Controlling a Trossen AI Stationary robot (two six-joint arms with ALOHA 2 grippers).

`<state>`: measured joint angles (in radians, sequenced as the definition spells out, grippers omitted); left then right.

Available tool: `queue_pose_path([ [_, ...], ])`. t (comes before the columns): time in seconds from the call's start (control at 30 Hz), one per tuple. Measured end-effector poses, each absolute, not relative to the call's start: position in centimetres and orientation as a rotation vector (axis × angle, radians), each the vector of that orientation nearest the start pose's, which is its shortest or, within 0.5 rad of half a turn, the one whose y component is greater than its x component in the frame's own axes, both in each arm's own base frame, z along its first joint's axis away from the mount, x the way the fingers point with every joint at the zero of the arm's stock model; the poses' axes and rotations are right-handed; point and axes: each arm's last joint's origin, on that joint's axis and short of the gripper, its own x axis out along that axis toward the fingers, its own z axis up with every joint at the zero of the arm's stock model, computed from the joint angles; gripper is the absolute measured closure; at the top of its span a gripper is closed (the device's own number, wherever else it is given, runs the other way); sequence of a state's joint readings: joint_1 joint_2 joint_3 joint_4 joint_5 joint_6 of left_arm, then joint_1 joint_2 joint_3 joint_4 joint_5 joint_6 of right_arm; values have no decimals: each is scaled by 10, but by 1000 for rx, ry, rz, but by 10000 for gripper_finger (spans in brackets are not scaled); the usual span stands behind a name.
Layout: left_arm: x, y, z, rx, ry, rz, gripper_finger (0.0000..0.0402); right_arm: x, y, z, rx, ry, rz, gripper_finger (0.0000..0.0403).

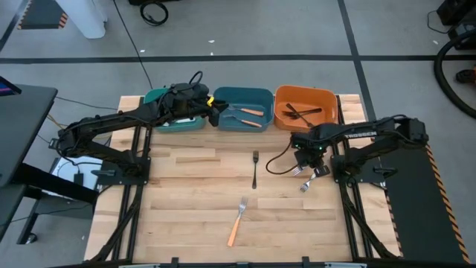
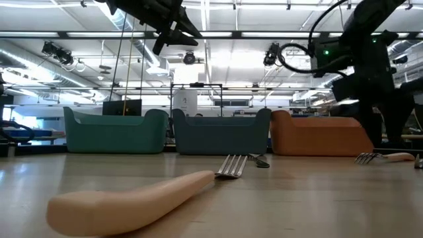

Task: Sort silverware by color (type)
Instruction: Put the top orange fork into the blue bin

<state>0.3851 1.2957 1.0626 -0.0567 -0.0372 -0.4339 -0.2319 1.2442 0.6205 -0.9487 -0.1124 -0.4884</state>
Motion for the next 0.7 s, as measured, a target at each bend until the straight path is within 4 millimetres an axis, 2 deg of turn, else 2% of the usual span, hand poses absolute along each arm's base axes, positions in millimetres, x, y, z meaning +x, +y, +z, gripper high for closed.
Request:
queue_pose_path([
  [0.13,271,111,332,-475,192,476,283,168,-36,158,-158,1571,228,270],
  [0.37,271,111,332,-475,191,476,283,168,-36,158,-154,1564,237,270],
  [0.7,271,111,332,-475,192,476,283,178,-36,158,-142,1445,263,270],
])
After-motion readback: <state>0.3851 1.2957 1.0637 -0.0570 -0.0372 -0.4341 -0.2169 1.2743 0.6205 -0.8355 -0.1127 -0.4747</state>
